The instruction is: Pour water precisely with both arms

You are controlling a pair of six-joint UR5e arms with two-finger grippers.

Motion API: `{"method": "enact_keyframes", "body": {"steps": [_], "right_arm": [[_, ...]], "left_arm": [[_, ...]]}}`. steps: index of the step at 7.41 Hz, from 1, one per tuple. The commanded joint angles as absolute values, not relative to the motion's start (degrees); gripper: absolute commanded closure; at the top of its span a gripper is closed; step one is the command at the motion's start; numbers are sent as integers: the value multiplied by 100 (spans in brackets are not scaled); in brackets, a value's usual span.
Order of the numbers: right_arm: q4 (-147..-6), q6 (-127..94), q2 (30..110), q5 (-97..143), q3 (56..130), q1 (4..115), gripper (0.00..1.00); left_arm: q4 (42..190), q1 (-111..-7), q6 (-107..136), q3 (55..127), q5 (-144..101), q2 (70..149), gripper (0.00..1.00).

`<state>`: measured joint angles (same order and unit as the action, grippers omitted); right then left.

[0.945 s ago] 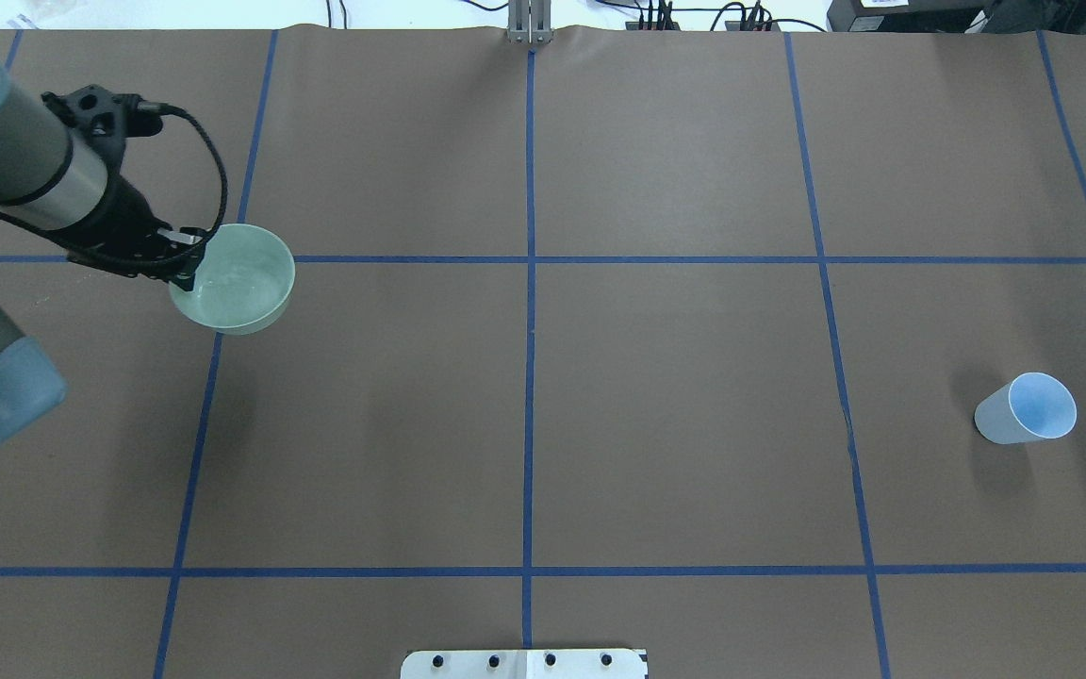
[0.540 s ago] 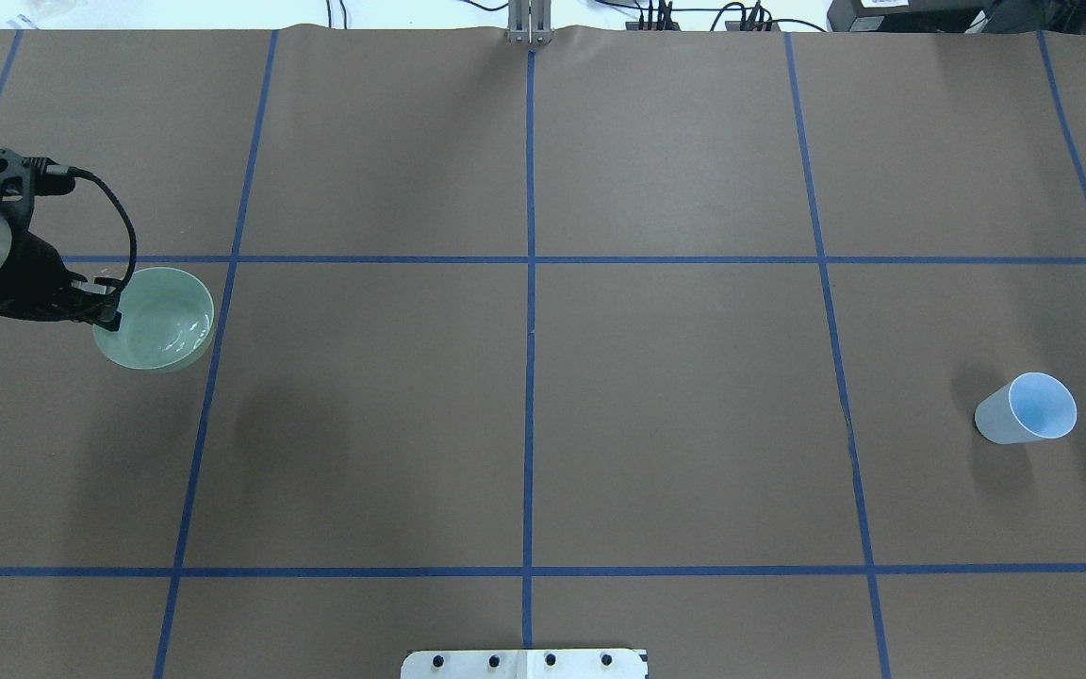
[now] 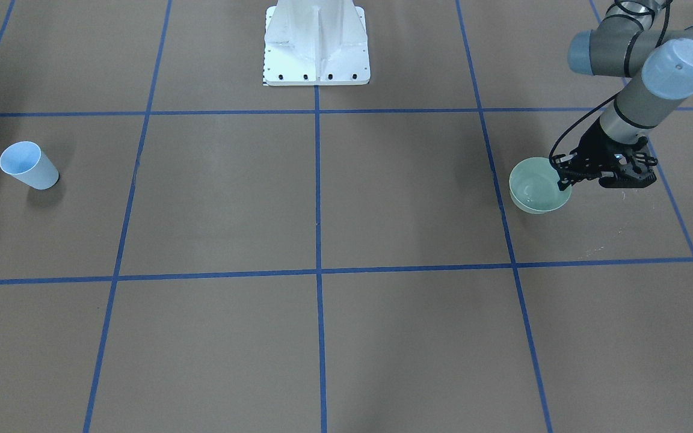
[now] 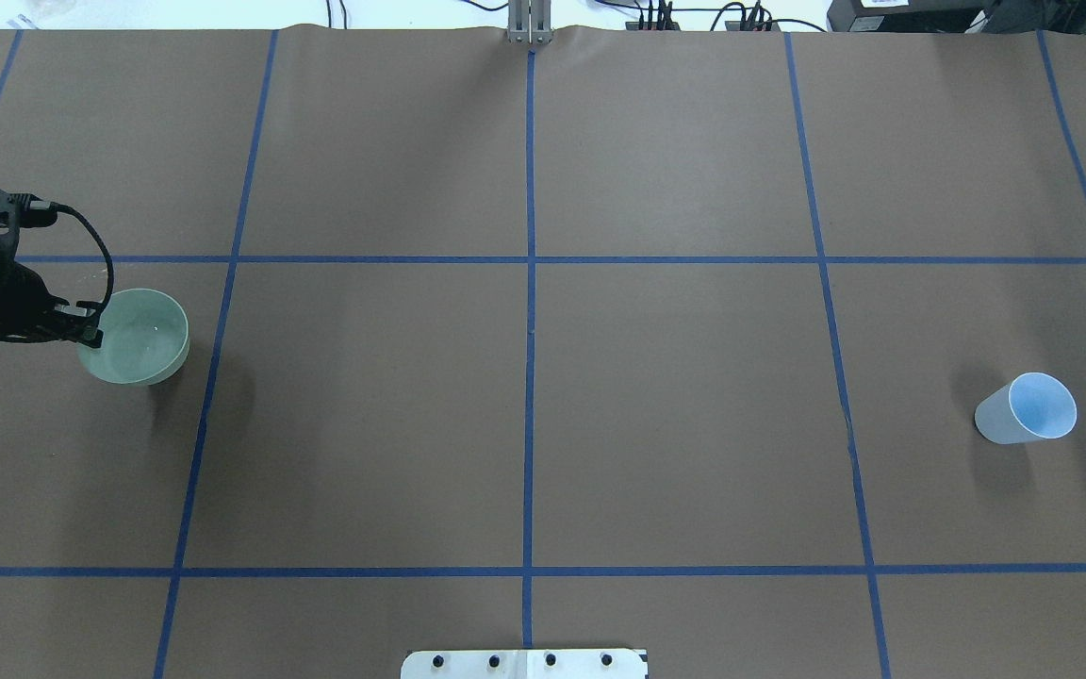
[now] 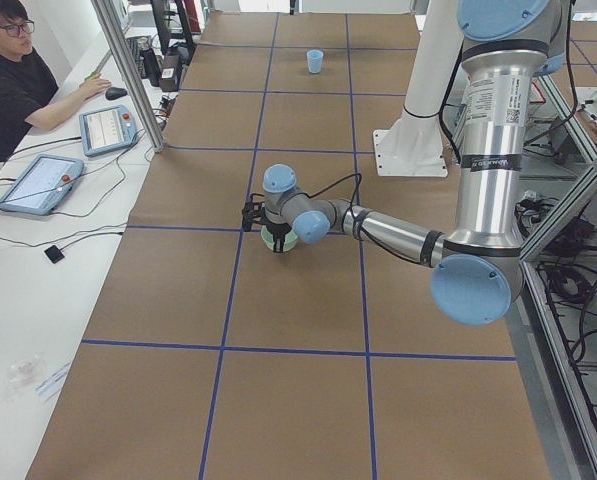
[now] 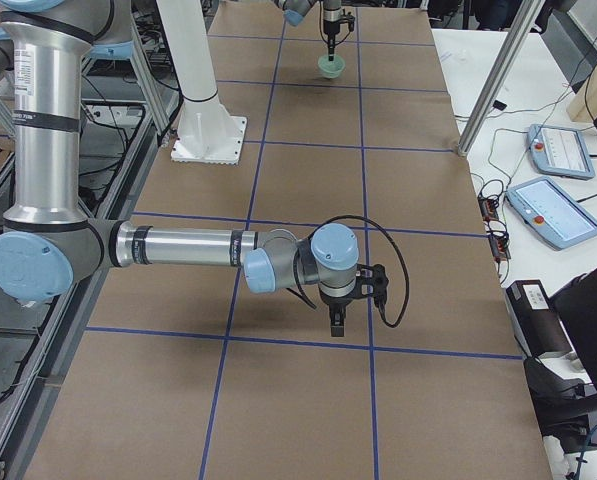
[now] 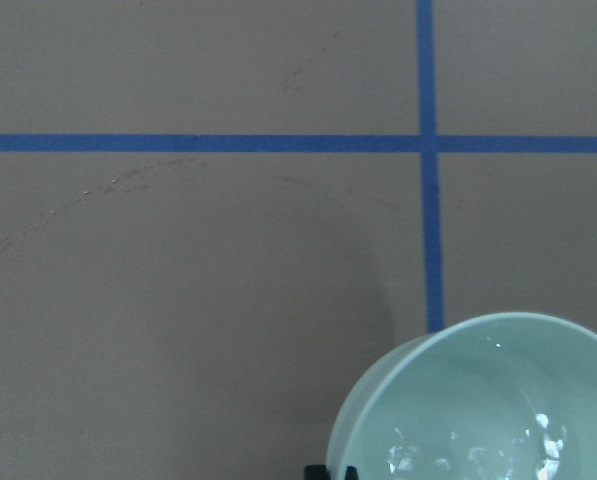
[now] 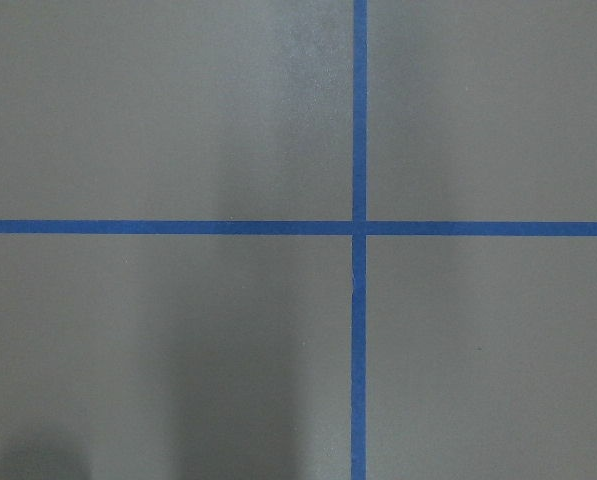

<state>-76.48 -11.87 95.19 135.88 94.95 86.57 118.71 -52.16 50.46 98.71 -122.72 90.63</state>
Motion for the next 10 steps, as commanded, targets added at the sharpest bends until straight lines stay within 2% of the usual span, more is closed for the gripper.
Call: {"method": "enact_keyframes", "body": {"steps": [1, 2, 3, 4, 6, 10], "right_arm": [[-7646, -1187, 9519, 13588, 9501, 8657, 1], [-7638, -1187, 9519, 13588, 9518, 8657, 1], [-7646, -1187, 9519, 13588, 9536, 8657, 1], [-7638, -1178, 9519, 13588, 9536, 8657, 1], [-7612, -1186, 9614, 13570, 9710, 8683, 1], [-7611, -1160, 9694, 13509, 9660, 8675, 1]], "left_arm": [[12550, -5221, 5019, 9493, -12278, 8877, 100], [12551, -5221, 4966, 9466, -12278, 8868, 74], [12533, -5247, 4583, 9448, -12400, 8868, 21], [12464, -5456, 4336, 9457, -12445, 8859, 0], [12306, -6157, 3854, 9457, -12865, 8851, 0], [9683, -7818, 719, 9624, -12841, 9245, 0]]}}
